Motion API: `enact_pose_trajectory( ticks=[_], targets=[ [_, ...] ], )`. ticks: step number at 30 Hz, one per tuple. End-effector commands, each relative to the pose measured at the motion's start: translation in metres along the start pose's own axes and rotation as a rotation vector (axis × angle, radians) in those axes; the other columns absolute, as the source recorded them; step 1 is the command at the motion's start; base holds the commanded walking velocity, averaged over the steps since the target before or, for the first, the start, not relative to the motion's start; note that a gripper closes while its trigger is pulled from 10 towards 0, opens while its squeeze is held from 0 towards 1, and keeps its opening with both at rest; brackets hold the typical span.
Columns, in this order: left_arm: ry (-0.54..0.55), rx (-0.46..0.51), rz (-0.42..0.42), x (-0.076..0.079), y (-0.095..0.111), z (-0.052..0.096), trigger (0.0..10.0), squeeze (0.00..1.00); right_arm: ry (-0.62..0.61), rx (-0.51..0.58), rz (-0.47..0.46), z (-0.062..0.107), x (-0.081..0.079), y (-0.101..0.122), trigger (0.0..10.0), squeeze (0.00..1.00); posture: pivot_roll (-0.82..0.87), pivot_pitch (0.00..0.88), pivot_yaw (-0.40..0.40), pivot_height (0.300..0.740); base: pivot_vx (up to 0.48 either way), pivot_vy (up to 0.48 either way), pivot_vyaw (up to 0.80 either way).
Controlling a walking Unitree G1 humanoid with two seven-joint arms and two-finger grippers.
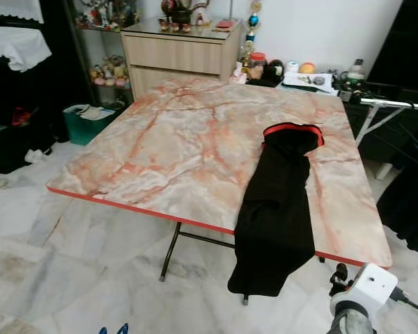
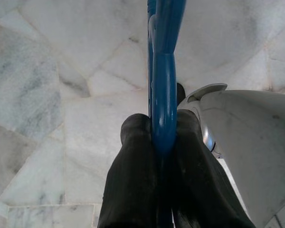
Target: Hang hanger
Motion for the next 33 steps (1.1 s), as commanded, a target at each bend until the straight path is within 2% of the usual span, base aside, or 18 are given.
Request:
enact_pose_trajectory(
  ticks=[1, 3, 6, 7, 8, 9, 11, 12, 14, 16, 19, 22, 26, 28, 33],
  targets=[
    [0.001, -0.026, -0.006, -0.002, -0.009, 0.002, 10.0, 0.0, -0.005, -0.077, -0.006, -0.001, 0.002, -0.019, 10.0, 0.0, 0.13, 0.022, -0.02, 0.74, 0.0, 0.0, 0.0],
    [0.001, -0.026, -0.007, -0.001, -0.009, 0.002, 10.0, 0.0, -0.009, -0.134, -0.002, -0.001, 0.005, -0.033, 10.0, 0.0, 0.12, 0.02, -0.021, 0.74, 0.0, 0.0, 0.0],
    [0.0, -0.025, -0.009, -0.001, -0.008, 0.002, 10.0, 0.0, -0.03, -0.284, 0.051, -0.002, 0.013, -0.066, 10.0, 0.0, 0.12, 0.02, -0.021, 0.74, 0.0, 0.0, 0.0],
    [-0.001, -0.025, -0.01, 0.0, -0.008, 0.001, 10.0, 0.0, 0.027, -0.331, 0.111, -0.004, 0.009, -0.079, 10.0, 0.0, 0.12, 0.021, -0.016, 0.74, 0.0, 0.0, 0.0],
    [-0.003, -0.025, -0.014, 0.0, -0.007, 0.001, 10.0, 0.0, 0.052, -0.342, 0.142, -0.005, 0.007, -0.083, 10.0, 0.0, 0.12, 0.021, -0.016, 0.74, 0.0, 0.0, 0.0],
    [-0.009, -0.027, -0.031, 0.001, -0.007, 0.001, 10.0, 0.0, 0.122, -0.362, 0.217, -0.006, 0.001, -0.091, 10.0, 0.0, 0.11, 0.017, -0.01, 0.74, 0.0, 0.0, 0.0],
    [-0.014, -0.028, -0.041, 0.002, -0.006, 0.001, 10.0, 0.0, 0.187, -0.371, 0.285, -0.005, -0.005, -0.097, 10.0, 0.0, 0.11, 0.017, -0.01, 0.74, 0.0, 0.0, 0.0],
    [-0.016, -0.028, -0.05, 0.002, -0.006, 0.001, 10.0, 0.0, 0.268, -0.362, 0.409, -0.001, -0.012, -0.103, 10.0, 0.0, 0.11, 0.017, -0.01, 0.74, 0.0, 0.0, 0.0],
    [-0.018, -0.025, -0.052, 0.003, -0.004, 0.0, 10.0, 0.0, 0.336, -0.362, 0.496, 0.003, -0.017, -0.11, 10.0, 0.0, 0.11, 0.012, -0.005, 0.74, 0.0, 0.0, 0.0],
    [-0.019, -0.022, -0.057, 0.004, -0.003, 0.0, 10.0, 0.0, 0.361, -0.433, 0.496, 0.013, -0.014, -0.127, 10.0, 0.0, 0.11, 0.01, -0.004, 0.74, 0.0, 0.0, 0.0],
    [-0.029, -0.024, -0.087, 0.006, -0.003, 0.0, 10.0, 0.0, 0.324, -0.525, 0.446, 0.023, -0.002, -0.145, 10.0, 0.0, 0.14, 0.009, -0.008, 0.74, 0.0, 0.0, 0.0],
    [-0.029, -0.019, -0.097, 0.005, -0.002, 0.0, 10.0, 0.0, 0.322, -0.525, 0.403, 0.024, -0.004, -0.146, 10.0, 0.0, 0.13, 0.009, -0.005, 0.74, 0.0, -0.096, 0.0],
    [-0.029, -0.023, -0.105, 0.004, -0.003, 0.0, 10.0, 0.0, 0.331, -0.517, 0.41, 0.026, -0.006, -0.148, 10.0, 0.0, 0.13, 0.011, -0.003, 0.74, 0.0, -0.315, 0.0],
    [-0.031, -0.023, -0.107, 0.005, -0.004, 0.0, 10.0, 0.0, 0.306, -0.515, 0.386, 0.027, -0.002, -0.15, 10.0, 0.0, 0.13, 0.011, -0.003, 0.74, 0.0, -0.341, 0.0],
    [-0.034, -0.02, -0.109, 0.005, -0.002, 0.0, 10.0, 0.0, 0.292, -0.531, 0.409, 0.03, 0.008, -0.155, 10.0, 0.0, 0.12, 0.019, -0.001, 0.74, 0.0, -0.343, 0.0]
  ],
)
Point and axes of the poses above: a point about 5 cm out from each wrist's last joint towards the gripper, its own z axis pointing back from the gripper into the wrist, its own y axis along the axis of the wrist's last joint, x = y × z, the point moved 5 cm from there along -z, pointing out of the wrist towards the gripper, and after that the axes turned 3 degrees about z, right-handed, at the moved point
